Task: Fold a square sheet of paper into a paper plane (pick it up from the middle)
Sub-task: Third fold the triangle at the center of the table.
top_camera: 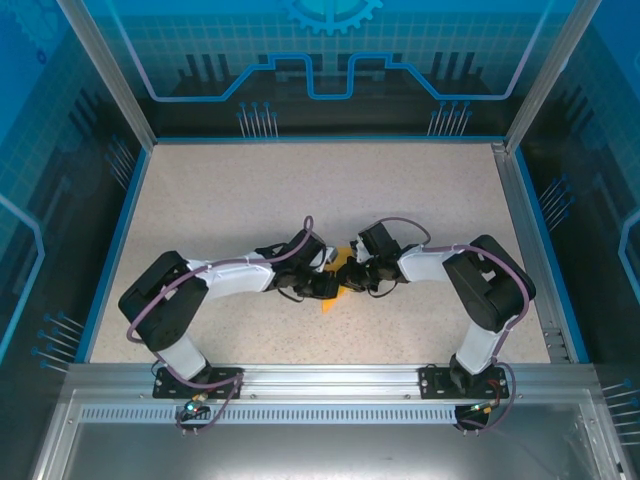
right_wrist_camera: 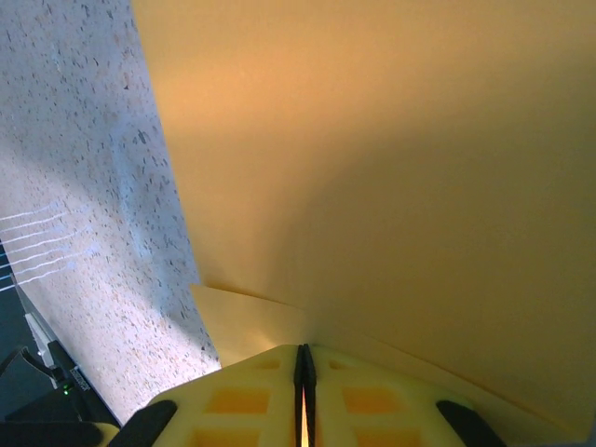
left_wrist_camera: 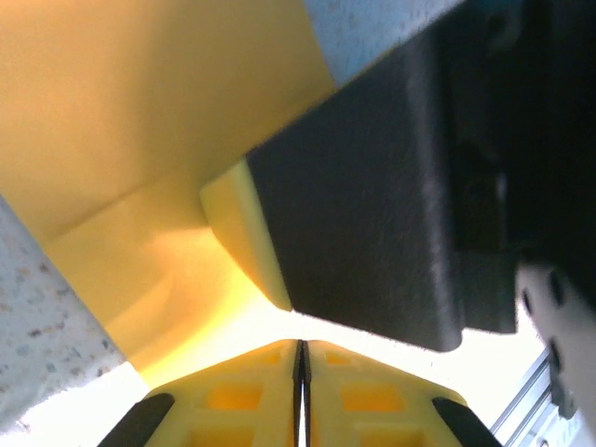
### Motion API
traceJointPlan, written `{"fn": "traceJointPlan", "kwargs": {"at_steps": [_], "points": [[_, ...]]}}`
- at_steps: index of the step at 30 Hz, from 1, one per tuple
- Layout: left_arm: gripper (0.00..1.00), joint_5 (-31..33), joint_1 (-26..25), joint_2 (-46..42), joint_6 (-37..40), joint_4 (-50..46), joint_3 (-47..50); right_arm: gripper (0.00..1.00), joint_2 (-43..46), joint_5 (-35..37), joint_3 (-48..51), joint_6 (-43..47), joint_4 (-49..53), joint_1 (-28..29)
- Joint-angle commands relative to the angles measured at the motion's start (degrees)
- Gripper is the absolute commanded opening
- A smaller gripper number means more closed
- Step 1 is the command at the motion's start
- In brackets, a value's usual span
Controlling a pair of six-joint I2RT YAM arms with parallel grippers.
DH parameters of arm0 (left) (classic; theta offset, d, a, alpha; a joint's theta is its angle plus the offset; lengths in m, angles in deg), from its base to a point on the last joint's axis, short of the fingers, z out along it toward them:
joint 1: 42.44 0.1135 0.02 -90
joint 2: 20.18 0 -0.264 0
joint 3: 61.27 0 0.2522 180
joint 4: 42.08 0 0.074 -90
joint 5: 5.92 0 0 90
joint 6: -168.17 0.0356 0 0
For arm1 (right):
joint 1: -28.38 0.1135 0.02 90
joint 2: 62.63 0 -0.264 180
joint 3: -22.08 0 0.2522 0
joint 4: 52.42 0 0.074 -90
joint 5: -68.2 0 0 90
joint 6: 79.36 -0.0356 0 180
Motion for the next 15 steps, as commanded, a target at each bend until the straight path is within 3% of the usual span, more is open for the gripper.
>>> {"fn": "traceJointPlan", "kwargs": {"at_steps": [1,5,15], "points": [[0.09,-1.78,-0.89,-0.88,-2.29,0.85,2.2,0.12,0.09,-0.38,0.02,0.06,0.2,-0.65],[0.07,-1.21,-0.96,-3.5,-4.89,4.41,5.63,0.12,0.31,-0.21,0.01,0.05,0.45,-0.78],[0.03,-2.25,-0.98,-0.16,-6.63,6.73,5.29,0.12,0.45,-0.38,0.46,0.18,0.46,-0.71]]}}
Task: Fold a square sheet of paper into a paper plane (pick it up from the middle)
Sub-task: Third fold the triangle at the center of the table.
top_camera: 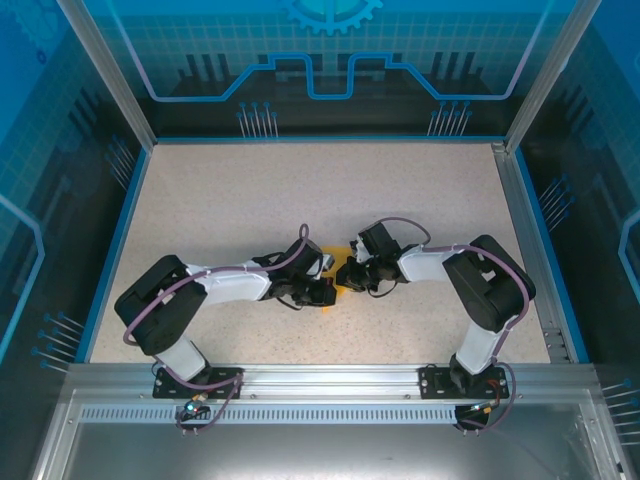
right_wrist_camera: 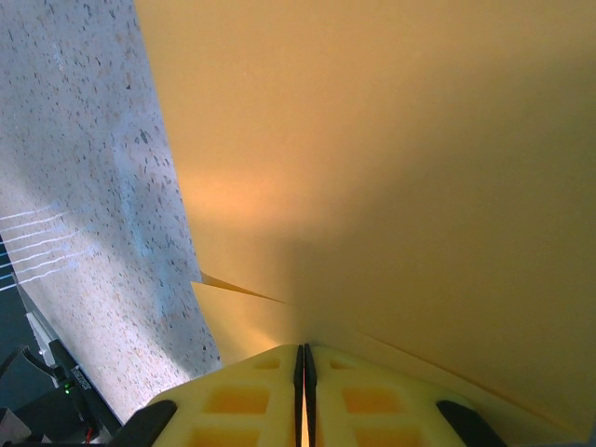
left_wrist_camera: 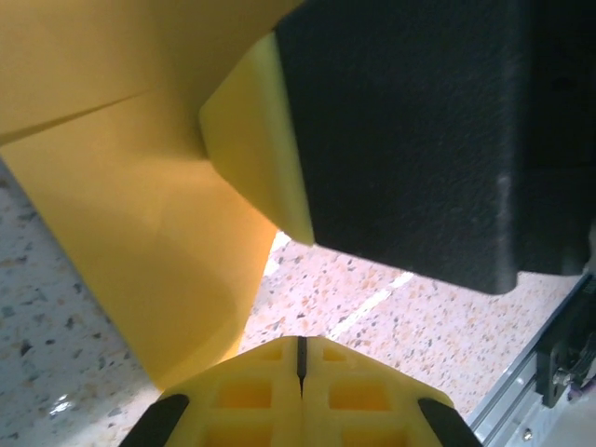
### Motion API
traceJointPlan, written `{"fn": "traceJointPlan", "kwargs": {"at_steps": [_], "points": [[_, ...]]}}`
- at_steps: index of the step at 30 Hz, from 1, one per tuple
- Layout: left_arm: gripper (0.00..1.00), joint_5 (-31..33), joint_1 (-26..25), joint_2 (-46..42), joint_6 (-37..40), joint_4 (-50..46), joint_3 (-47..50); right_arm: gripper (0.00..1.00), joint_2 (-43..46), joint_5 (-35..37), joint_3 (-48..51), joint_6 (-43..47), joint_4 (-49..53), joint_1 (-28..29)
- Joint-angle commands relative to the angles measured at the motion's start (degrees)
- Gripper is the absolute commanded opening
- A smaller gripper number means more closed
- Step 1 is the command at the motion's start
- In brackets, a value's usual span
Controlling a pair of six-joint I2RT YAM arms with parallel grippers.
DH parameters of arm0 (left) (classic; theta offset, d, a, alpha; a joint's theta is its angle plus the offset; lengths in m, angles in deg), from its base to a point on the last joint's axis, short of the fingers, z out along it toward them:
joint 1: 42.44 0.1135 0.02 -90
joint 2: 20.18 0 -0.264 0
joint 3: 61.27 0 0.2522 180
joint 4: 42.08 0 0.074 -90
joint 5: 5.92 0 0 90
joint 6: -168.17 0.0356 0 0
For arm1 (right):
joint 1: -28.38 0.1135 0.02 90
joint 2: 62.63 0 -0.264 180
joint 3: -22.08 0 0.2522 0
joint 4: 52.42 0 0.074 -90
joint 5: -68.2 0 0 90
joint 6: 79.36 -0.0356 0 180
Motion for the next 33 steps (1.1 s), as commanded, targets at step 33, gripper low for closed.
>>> {"fn": "traceJointPlan", "kwargs": {"at_steps": [33], "points": [[0.02,3.12,-0.23,2.4,-3.12,0.28,4.76,0.13,0.83,-4.21,2.52,0.45,-2.72,1.84]]}}
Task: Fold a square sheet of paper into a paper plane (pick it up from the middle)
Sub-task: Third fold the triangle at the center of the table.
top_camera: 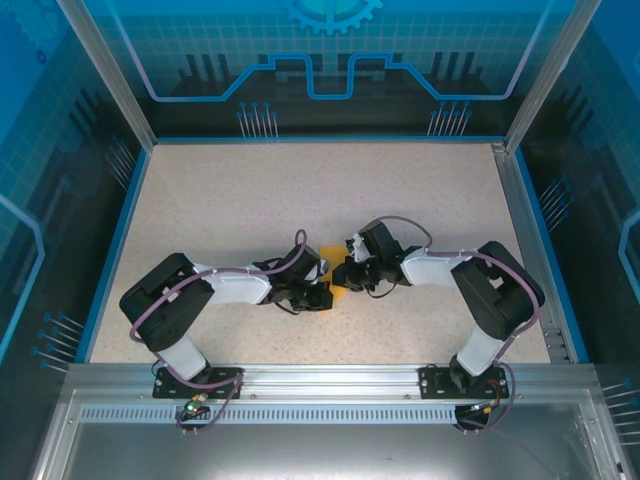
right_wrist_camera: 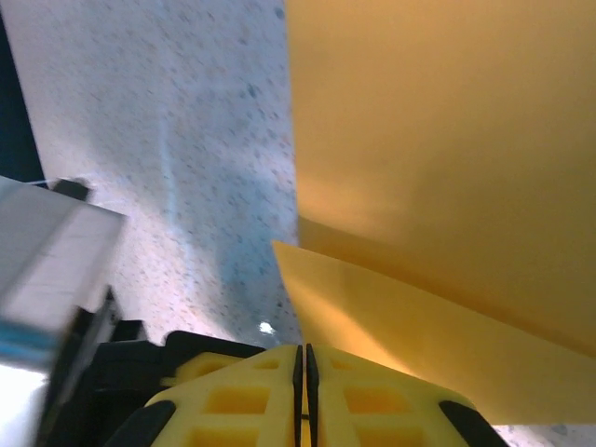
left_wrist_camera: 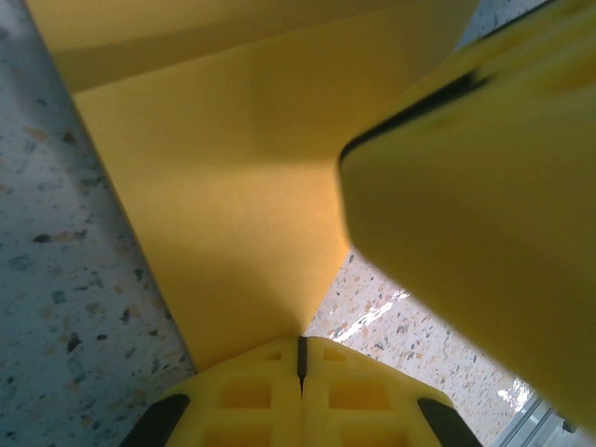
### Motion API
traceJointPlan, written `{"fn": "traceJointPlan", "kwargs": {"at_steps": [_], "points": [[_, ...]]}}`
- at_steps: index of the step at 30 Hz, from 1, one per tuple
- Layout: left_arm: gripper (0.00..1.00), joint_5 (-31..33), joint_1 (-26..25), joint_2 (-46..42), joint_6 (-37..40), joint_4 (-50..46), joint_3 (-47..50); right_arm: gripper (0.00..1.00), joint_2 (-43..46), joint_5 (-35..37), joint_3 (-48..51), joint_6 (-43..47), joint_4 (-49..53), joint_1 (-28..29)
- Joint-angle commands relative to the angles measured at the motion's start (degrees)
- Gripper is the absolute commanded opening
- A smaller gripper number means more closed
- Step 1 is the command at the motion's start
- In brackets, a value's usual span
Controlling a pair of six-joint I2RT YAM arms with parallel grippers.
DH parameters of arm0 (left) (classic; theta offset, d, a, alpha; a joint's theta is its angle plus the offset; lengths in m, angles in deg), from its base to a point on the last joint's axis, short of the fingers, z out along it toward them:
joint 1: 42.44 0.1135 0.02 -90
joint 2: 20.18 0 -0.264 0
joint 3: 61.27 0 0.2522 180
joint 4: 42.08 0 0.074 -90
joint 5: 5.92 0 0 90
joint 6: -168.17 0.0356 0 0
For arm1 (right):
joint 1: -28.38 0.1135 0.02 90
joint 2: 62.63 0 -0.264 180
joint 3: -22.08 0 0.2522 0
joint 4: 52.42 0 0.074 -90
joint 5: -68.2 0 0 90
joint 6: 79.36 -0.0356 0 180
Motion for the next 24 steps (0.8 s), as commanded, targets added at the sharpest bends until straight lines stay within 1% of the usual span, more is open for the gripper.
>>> {"fn": "traceJointPlan", "kwargs": {"at_steps": [1,9,13,18,24], "points": [[0.02,1.71,-0.24,0.67,-0.04,-3.01,1.51,0.13,-2.52,-0.21,1.34,-0.28,-1.09,0.33],[0.02,2.68,-0.24,0.15,0.67,-3.31,2.28,0.13,-3.93,2.3,1.38,0.49,-1.94,-1.85],[0.01,2.43,-0.21,0.35,1.02,-3.47,2.54,0.14,-3.82,0.9,1.95,0.28,-4.2,-4.15],[0.01,2.38,-0.25,0.45,0.95,-2.99,3.19,0.15,-3.1,0.46,1.82,1.92,-3.79,-6.17],[0.01,2.22,-0.26,0.63,0.83,-2.69,3.34,0.15,-4.53,-0.31,2.14,3.81,-4.19,-9.11]]}}
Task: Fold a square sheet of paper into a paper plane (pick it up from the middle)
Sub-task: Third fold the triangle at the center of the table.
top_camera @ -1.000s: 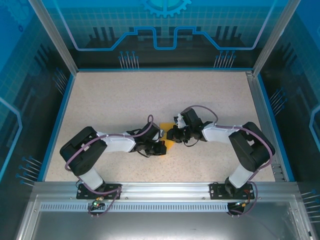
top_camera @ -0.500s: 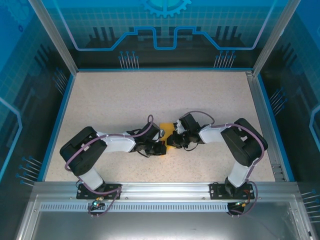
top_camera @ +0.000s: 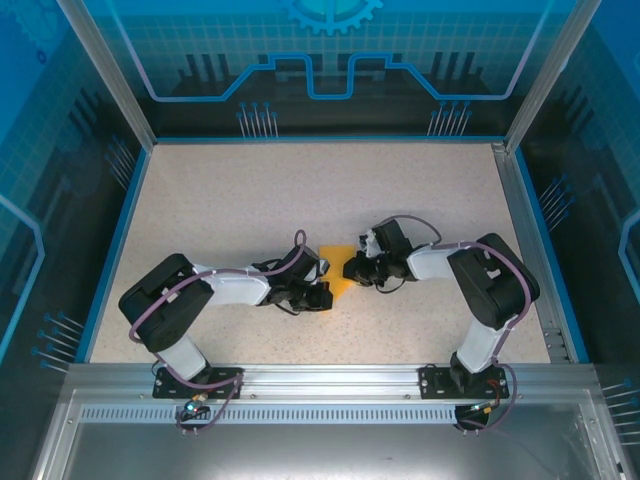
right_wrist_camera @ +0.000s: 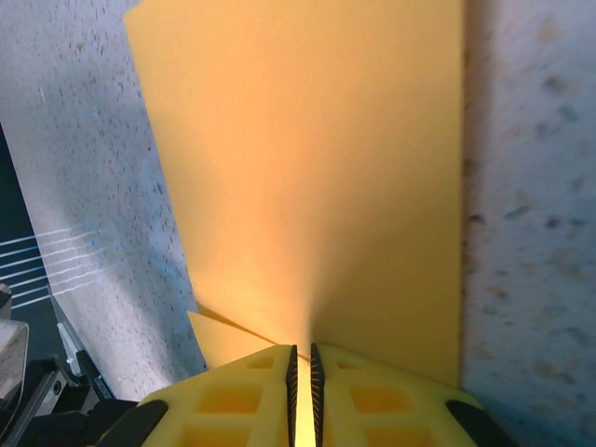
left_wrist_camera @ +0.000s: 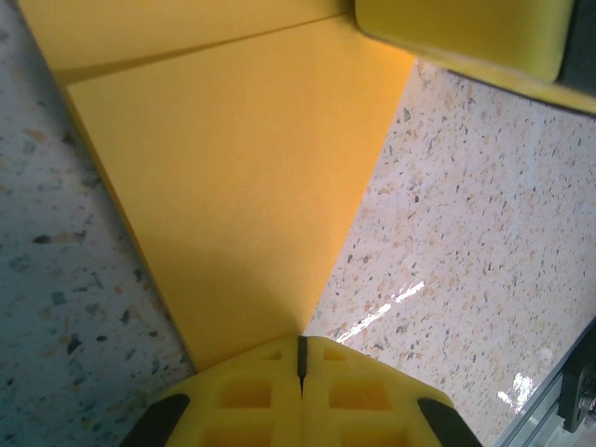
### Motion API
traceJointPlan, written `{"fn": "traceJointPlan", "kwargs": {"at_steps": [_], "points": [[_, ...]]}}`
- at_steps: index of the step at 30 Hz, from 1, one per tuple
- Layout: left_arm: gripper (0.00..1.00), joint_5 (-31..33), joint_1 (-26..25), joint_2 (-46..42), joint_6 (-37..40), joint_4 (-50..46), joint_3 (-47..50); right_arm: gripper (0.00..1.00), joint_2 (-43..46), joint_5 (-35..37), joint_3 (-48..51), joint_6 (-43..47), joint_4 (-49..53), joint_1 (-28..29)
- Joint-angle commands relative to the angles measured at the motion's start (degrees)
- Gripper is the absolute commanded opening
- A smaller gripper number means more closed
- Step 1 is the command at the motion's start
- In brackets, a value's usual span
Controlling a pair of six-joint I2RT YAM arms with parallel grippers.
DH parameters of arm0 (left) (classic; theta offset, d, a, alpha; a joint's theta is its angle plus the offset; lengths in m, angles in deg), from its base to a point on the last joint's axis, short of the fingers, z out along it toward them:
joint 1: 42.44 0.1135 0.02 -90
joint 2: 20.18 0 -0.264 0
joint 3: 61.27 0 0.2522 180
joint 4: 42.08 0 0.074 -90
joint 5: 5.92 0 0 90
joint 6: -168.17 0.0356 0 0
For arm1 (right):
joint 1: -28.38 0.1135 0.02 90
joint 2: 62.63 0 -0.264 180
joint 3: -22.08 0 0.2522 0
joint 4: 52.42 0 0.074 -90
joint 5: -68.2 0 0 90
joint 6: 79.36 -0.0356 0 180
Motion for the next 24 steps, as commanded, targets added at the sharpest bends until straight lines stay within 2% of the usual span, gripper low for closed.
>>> {"fn": "traceJointPlan", "kwargs": {"at_steps": [1,8,14,19,24], "points": [[0.01,2.16,-0.22,0.82,0.76,-4.23,2.36,0.15,-1.67,-0.46,1.22,2.44,-0.88,-2.5],[0.01,1.94,-0.22,0.73,0.74,-4.08,2.37,0.16,-0.32,-1.31,1.26,4.5,-1.17,-4.39],[0.02,1.83,-0.21,0.82,0.9,-4.2,2.23,0.19,5.8,-2.41,1.15,4.64,1.35,-4.13],[0.02,1.66,-0.27,0.49,0.93,-4.37,2.04,0.22,9.17,-0.38,-0.62,4.82,7.14,-0.44],[0.02,1.51,-0.26,0.38,0.94,-4.33,1.58,0.21,6.31,-1.11,-0.96,2.64,4.59,2.39]]}}
